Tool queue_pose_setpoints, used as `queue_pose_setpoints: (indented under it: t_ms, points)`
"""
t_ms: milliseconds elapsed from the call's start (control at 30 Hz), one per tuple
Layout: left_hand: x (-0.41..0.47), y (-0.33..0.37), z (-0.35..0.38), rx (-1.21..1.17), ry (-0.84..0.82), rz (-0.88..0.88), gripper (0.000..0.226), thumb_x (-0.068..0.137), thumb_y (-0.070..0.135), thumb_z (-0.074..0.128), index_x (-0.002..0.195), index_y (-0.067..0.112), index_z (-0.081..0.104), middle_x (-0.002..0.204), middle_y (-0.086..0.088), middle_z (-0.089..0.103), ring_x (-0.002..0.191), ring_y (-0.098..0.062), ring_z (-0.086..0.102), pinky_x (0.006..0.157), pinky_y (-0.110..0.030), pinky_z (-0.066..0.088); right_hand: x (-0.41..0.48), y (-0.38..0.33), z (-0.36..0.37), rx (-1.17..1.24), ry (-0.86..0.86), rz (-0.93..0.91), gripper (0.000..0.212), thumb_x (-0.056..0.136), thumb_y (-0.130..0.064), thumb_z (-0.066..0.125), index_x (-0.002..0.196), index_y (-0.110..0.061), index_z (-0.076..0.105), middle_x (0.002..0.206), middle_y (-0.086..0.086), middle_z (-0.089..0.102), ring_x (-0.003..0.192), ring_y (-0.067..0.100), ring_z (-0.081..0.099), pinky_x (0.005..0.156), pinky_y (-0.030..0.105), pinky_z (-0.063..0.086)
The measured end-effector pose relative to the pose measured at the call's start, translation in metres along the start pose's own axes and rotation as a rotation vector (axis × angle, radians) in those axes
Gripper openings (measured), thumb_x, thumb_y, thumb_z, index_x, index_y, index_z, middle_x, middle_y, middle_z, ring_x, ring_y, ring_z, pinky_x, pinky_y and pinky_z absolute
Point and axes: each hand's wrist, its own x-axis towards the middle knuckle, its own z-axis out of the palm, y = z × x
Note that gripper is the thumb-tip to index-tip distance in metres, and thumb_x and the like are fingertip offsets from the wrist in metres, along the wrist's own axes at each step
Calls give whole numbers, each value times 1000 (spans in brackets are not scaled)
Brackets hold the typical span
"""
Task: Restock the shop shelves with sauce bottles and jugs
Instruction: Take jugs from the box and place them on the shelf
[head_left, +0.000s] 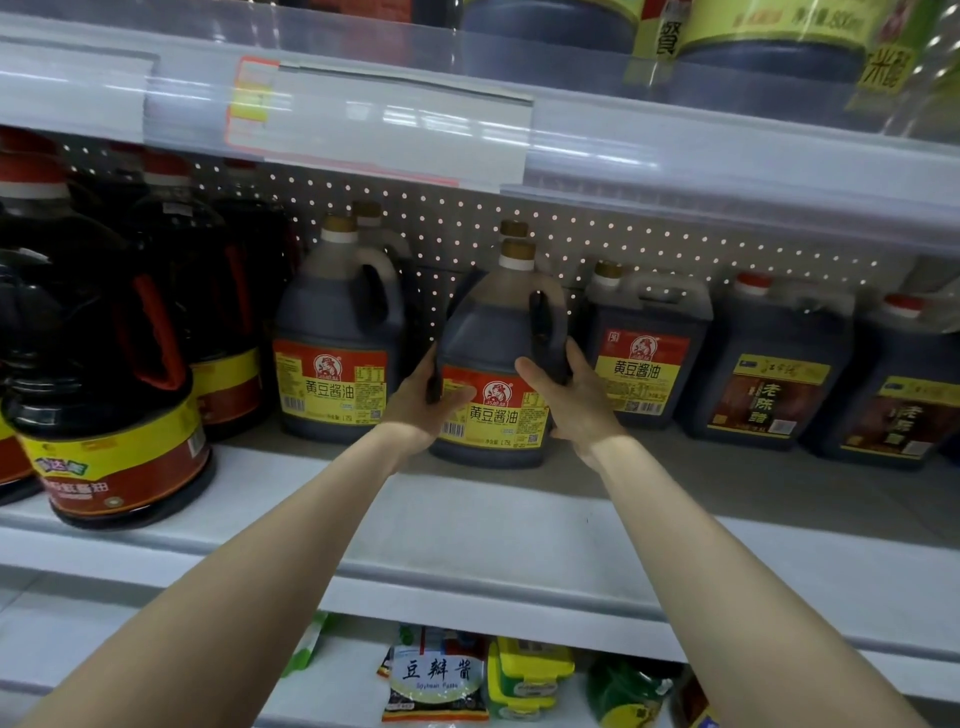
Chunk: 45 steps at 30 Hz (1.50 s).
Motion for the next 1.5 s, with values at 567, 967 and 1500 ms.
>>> queue_pose_setpoints:
  t_ms: [567, 967, 1500]
  points:
    - [12, -4, 1, -49, -20, 15, 73, 90, 37, 60, 151, 30, 20, 135, 1, 57, 124, -24, 54, 105, -48, 42, 8, 0, 1, 10, -31, -44, 109, 61, -73, 67, 151, -36, 17, 151, -3, 38, 136, 27, 39, 106, 56, 40]
    - [-35, 6, -9, -259, 42, -84, 52, 89, 19, 66, 137, 11, 47, 129, -2, 58, 118, -17, 54, 98, -27, 44, -38, -3, 4, -7, 39, -72, 84, 84, -43, 68, 152, -31, 20, 156, -3, 28, 142, 21, 30, 108, 35, 33]
    - [-205, -76, -131, -201, -16, -125, 38, 87, 32, 67, 120, 18, 58, 111, -5, 65, 89, -11, 62, 74, -25, 51, -217, 0, 137, 79, -14, 39, 37, 92, -27, 63, 126, -16, 56, 99, -1, 65, 90, 18, 66, 88, 34, 52]
